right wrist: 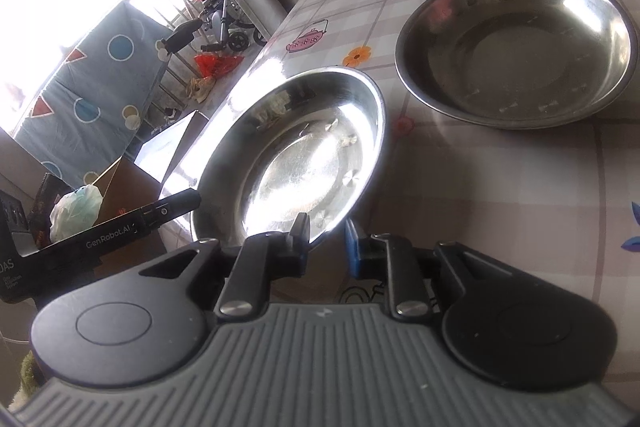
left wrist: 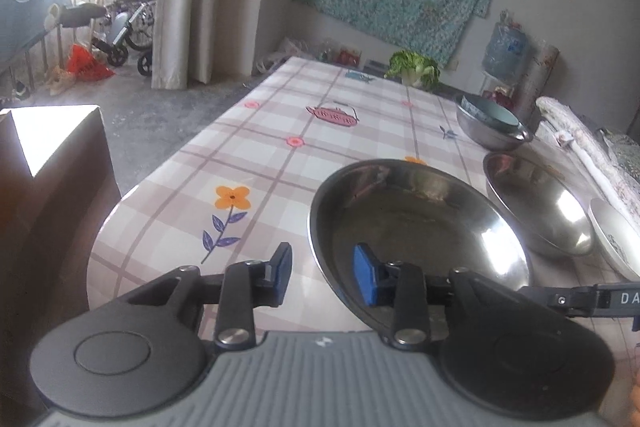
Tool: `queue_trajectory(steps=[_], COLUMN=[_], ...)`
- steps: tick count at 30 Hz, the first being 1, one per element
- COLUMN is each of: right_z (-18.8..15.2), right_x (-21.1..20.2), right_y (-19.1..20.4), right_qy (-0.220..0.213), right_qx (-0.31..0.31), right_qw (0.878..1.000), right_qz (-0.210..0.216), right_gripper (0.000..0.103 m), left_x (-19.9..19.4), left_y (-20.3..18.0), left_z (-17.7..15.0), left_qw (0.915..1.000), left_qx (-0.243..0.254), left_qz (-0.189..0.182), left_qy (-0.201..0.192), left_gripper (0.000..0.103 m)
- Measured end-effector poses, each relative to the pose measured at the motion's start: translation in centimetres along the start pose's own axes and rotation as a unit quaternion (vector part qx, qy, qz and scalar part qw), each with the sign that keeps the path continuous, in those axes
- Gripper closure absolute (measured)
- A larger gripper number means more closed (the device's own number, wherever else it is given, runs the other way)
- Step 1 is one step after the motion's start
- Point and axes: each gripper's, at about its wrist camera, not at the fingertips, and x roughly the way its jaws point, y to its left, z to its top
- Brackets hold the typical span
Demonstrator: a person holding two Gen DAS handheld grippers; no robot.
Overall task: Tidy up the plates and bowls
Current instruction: 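Lift the oval steel dish with the right gripper while the left gripper holds the large steel plate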
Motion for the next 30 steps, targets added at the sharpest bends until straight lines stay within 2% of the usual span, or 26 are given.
queue_trajectory(steps=[4, 8, 10, 12, 15, 16, 17, 20, 22, 24, 27, 30], right_z=[0.0, 0.0, 0.0, -0.1, -0.1, -0.1, 0.0, 0.1, 0.2, 0.4, 0.8, 1.3], right_x=[0.2, 0.2, 0.2, 0.1, 0.0, 0.0, -0.1, -0.4, -0.6, -0.9, -0.9, -0.7], right_y=[-0.5, -0.8, -0.8, -0.7, -0.6, -0.6, -0.7, -0.7, -0.8, -1.0, -1.1, -1.2], right_qy=[-0.004, -0.006, -0.007, -0.008, -0.010, -0.012, -0.013, -0.018, -0.024, -0.031, -0.035, -0.039], right_qx=[0.003, 0.008, 0.007, 0.006, 0.004, 0.004, 0.003, 0.004, 0.003, 0.005, 0.007, 0.008], right_qw=[1.000, 1.000, 1.000, 1.000, 1.000, 1.000, 1.000, 1.000, 1.000, 0.999, 0.999, 0.999], right_qz=[-0.001, 0.000, 0.000, -0.002, -0.004, -0.005, -0.006, -0.011, -0.015, -0.018, -0.022, -0.027], right_gripper=[0.084, 0.084, 0.084, 0.084, 0.084, 0.084, 0.084, 0.084, 0.083, 0.081, 0.079, 0.078], left_x=[-1.2, -2.0, -2.3, -2.5, -2.7, -2.8, -3.0, -3.6, -3.6, -3.2, -2.1, -0.2], left_y=[0.2, 0.8, 0.7, 0.2, -0.4, -0.6, -0.5, 0.2, 1.0, 1.5, 1.8, 1.8], left_z=[-1.3, -2.1, -2.7, -3.6, -5.0, -5.2, -5.3, -4.4, -3.3, -2.2, -0.8, 0.3], left_qw=[0.9967, 0.9902, 0.9866, 0.9775, 0.9670, 0.9687, 0.9742, 0.9914, 0.9936, 0.9936, 0.9937, 0.9946], left_qx=[-0.025, -0.042, -0.010, 0.032, 0.085, 0.086, 0.073, -0.004, -0.059, -0.084, -0.088, -0.076], left_qz=[0.055, 0.113, 0.145, 0.189, 0.223, 0.220, 0.204, 0.130, 0.096, 0.076, 0.070, 0.068], left_qy=[-0.055, -0.069, -0.075, -0.088, -0.089, -0.078, -0.062, -0.014, -0.003, 0.001, 0.000, 0.017], left_gripper=[0.064, 0.060, 0.057, 0.056, 0.054, 0.054, 0.054, 0.048, 0.047, 0.046, 0.045, 0.044])
